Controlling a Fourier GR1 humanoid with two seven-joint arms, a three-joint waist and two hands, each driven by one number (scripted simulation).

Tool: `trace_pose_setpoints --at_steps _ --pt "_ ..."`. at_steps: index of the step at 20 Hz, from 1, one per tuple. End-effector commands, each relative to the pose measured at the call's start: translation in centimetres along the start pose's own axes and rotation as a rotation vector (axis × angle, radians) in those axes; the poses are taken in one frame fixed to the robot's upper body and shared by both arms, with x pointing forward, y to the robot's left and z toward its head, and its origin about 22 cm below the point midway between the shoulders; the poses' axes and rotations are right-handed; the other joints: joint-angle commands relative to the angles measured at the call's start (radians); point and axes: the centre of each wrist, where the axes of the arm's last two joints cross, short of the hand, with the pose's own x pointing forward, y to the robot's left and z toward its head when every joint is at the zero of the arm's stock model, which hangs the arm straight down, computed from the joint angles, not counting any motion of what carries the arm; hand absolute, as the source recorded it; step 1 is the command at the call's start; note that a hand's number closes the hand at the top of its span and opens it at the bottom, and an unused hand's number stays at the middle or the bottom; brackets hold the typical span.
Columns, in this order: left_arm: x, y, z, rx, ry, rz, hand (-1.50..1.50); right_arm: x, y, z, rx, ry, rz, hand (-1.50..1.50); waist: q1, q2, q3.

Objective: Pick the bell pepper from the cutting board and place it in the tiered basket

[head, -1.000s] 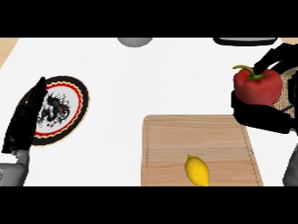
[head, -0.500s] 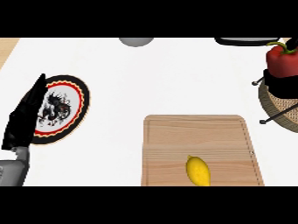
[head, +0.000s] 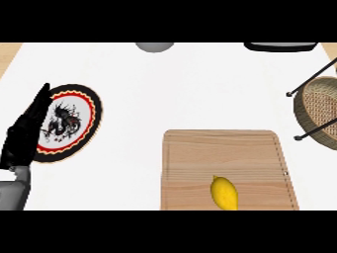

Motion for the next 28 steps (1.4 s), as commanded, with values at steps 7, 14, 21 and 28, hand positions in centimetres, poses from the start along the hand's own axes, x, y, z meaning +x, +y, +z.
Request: trace_pose_setpoints --at_steps 7,14,21,28 --pt "0.0 0.5 -0.4 -0.02 -0.006 -0.005 0.0 -6.4 3.0 -3.9 0.084 -0.038 0.051 1.5 0.001 0.0 0.0" --pt "1.7 -0.2 -0.8 -0.009 -0.003 0.01 0.0 -8.4 5.2 -3.1 0.191 -0.028 -0.099 1.5 -0.003 -0.003 0.001" --pt "-1.2 -1.7 0.5 0.0 0.011 0.02 0.0 -10.9 6.2 -3.7 0.377 0.14 -0.243 -1.5 -0.002 -0.002 0.0" --pt "0.1 -1.1 -0.5 0.017 0.019 0.036 0.0 -13.1 6.5 -2.5 0.243 0.136 -0.422 -1.5 -0.009 -0.005 0.0"
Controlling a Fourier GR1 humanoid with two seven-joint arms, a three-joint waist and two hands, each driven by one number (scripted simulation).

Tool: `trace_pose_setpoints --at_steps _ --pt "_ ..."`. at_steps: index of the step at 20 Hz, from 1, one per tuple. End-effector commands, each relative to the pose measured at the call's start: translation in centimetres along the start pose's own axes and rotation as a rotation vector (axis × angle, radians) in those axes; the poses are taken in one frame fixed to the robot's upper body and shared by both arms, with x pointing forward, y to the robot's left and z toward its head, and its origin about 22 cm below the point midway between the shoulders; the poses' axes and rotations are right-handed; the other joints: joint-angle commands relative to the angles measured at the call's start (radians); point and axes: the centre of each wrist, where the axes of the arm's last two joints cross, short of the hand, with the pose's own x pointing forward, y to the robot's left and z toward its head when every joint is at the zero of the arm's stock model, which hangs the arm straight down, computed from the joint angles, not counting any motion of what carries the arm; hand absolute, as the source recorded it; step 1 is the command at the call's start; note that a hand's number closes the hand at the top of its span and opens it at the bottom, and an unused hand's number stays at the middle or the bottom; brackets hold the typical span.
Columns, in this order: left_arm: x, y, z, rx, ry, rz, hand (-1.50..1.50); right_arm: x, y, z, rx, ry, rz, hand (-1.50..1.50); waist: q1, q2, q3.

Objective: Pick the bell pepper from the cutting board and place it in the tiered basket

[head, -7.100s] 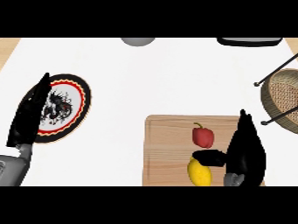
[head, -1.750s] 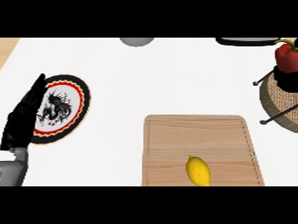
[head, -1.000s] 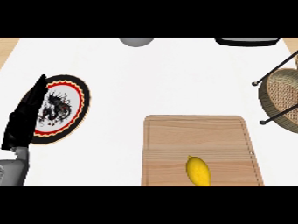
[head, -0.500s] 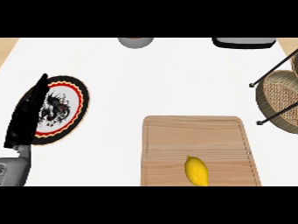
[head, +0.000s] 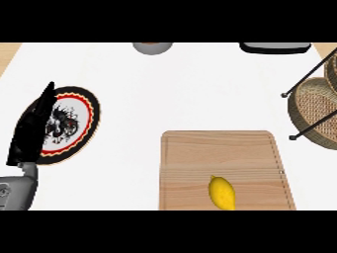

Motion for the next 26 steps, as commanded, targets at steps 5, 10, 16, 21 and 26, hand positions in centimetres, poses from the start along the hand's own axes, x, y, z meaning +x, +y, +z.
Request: trace_pose_setpoints --at_steps 5,10,16,21,26 --pt "-1.2 0.1 0.9 -0.001 0.008 -0.01 0.0 -1.3 -2.0 -0.2 -0.168 -0.054 -0.208 -1.5 0.006 0.015 0.011" --pt "0.6 -0.1 0.1 0.006 -0.009 -0.002 0.0 -1.3 -4.7 0.9 -0.228 0.018 -0.226 -1.5 0.001 0.013 0.011" --pt "-0.7 1.0 0.4 0.014 0.009 -0.004 0.0 -6.1 -11.7 3.2 -0.183 0.165 -0.335 -1.5 -0.014 0.011 0.01" --pt "-0.7 0.2 0.4 0.006 0.014 -0.011 0.0 -13.8 -14.4 7.5 -0.151 0.174 -0.37 -1.5 -0.026 0.013 0.012" --pt "-0.1 -0.2 1.1 0.019 0.008 -0.005 0.0 -19.8 -16.1 12.0 -0.181 0.132 -0.443 -1.5 -0.019 0.012 0.012"
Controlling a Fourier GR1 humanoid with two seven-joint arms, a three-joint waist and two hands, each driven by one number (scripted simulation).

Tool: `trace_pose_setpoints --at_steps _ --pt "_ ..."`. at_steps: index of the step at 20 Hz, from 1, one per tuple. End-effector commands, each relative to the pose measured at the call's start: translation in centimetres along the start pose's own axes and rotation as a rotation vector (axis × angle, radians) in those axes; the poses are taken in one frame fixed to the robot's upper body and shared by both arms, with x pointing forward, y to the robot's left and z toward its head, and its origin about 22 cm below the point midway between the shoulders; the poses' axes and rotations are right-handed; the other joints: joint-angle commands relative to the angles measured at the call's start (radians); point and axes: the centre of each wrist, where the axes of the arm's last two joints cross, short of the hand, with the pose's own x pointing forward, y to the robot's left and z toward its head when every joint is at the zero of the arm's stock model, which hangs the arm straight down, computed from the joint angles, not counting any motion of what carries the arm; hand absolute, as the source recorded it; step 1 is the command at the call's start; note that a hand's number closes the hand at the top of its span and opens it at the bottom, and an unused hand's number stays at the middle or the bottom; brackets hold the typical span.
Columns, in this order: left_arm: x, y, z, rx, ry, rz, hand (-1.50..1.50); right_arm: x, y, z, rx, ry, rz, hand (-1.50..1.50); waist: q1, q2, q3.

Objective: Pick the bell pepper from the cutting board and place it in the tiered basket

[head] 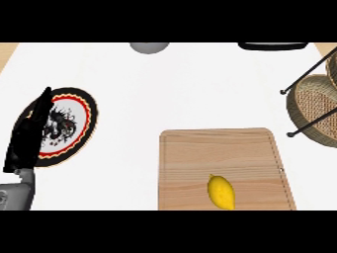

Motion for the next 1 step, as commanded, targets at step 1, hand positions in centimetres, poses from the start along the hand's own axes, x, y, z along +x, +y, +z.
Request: trace_pose_setpoints --at_steps 1 --pt "0.16 0.86 1.58 -0.009 0.002 0.005 0.0 -4.09 -4.43 2.59 -0.019 -0.014 -0.074 -1.5 0.01 -0.001 0.001"
